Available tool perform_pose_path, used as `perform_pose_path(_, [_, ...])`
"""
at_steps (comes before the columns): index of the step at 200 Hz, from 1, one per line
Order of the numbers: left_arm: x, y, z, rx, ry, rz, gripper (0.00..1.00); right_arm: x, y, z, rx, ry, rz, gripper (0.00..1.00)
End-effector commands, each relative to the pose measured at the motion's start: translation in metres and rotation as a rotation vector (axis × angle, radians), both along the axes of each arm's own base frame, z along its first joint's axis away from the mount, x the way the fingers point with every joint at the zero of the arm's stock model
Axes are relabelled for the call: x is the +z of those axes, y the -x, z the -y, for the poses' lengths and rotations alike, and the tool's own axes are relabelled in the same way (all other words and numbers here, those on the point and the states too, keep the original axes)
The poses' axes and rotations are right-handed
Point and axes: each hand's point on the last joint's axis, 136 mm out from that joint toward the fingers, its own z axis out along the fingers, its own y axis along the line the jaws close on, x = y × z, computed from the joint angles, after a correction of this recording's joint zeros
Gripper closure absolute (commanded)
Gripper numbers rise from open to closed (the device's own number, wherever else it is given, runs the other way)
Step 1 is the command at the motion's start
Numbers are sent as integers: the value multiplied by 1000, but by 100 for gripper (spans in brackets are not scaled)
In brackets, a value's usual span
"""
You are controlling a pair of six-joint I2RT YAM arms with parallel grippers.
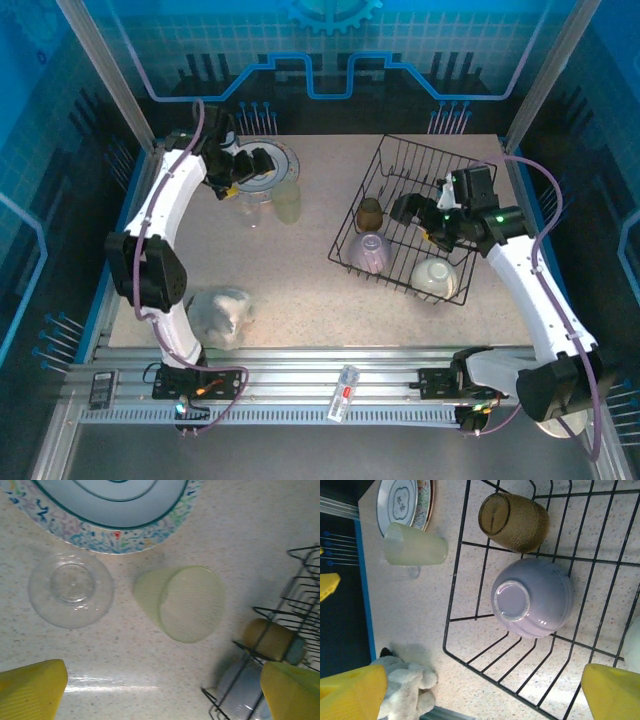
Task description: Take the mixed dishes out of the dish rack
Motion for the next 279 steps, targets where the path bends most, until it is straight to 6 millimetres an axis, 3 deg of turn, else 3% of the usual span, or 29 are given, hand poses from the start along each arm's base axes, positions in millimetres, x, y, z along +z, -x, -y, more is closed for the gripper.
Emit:
perform_pose_path(1, [21,-1,20,-26,146,71,1,2,-3,1,44,72,24,0])
perform_pose_path(34, [42,10,58,-113,270,140,1,-9,-11,3,65,130,19,0])
perform_pose_path(70, [62,28,114,-270,318,179,1,-19,-19,2,91,197,9,0])
perform_pose_path(107, [68,47,151,-371,348,175,1,-30,-28,-5,132,252,-5,0])
perform_pose_path(182, [69,81,160,-401,367,151,1,-54,-44,-28,208,311,-34,0])
perform_pose_path(222, [80,99,181,-449,452,190,1,-67,-56,-38,261,360,-45,3])
perform_pose_path(279, [84,114,181,-452,462,181,1,-92,-91,-49,307,420,-73,7])
